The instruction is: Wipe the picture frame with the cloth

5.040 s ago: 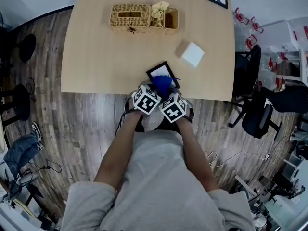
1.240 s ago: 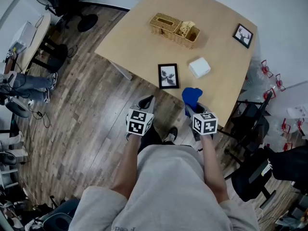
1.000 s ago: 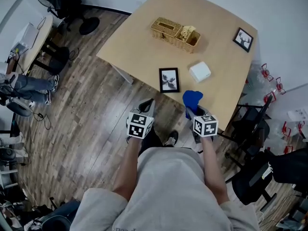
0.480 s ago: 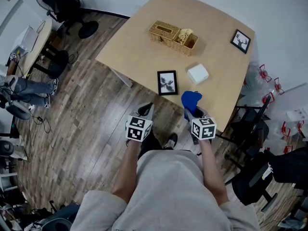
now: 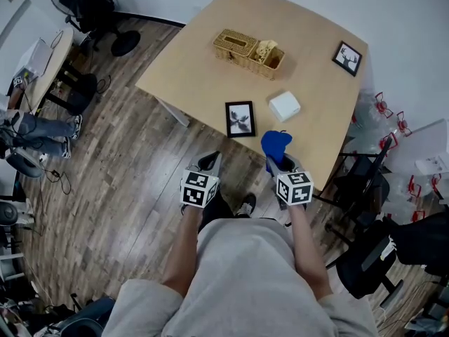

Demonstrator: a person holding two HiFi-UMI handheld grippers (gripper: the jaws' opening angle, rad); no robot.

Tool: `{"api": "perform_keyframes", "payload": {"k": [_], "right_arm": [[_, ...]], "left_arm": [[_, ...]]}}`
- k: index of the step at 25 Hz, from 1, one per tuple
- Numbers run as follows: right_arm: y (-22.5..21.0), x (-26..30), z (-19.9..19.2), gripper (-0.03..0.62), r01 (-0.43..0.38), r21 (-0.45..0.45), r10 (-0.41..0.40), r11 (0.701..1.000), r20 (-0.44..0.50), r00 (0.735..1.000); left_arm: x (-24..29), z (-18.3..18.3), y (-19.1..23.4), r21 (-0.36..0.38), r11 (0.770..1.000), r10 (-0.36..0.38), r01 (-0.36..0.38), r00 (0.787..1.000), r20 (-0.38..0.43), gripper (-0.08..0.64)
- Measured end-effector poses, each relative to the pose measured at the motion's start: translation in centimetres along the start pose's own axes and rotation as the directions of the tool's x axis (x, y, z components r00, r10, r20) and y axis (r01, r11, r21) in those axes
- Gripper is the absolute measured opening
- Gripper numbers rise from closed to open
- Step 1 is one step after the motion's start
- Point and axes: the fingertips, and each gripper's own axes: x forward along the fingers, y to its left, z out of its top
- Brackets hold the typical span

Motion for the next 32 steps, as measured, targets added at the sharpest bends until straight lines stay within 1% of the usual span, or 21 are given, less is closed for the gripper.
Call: {"api": "perform_keyframes", "payload": {"k": [3,10,19,32], "right_arm": [[-0.3,0.0,0.1,0.106,0.005,0.000,-0.005,1.000,0.003,1.000],[0.3,0.2,0.1,0.106,-0.014,-0.027,0.013,1.000,-0.008,1.000],[0.0,0.2,0.1,0.106,-0.016,-0.027,0.016,0.999,-0.015,1.000],[-0.9,-0.3,-0.3,0.106,-0.005,-0.015,0.005,1.000,-0.019,1.000]], "left_arm": [[0.2,0.2,-0.1,0.003,1.000,-0.004,0.004,1.000,-0.001,0.052],[0.1,0.2,-0.1,-0.004,1.000,0.000,0.000,1.000,-0.002,0.052],[0.3,0.1,-0.1,-0.011,1.000,0.004,-0.004,1.000,-0.007,0.052],[1.0,0.7,-1.1,0.002,1.000,-0.010,0.010,1.000,-0.012,0.052]]}}
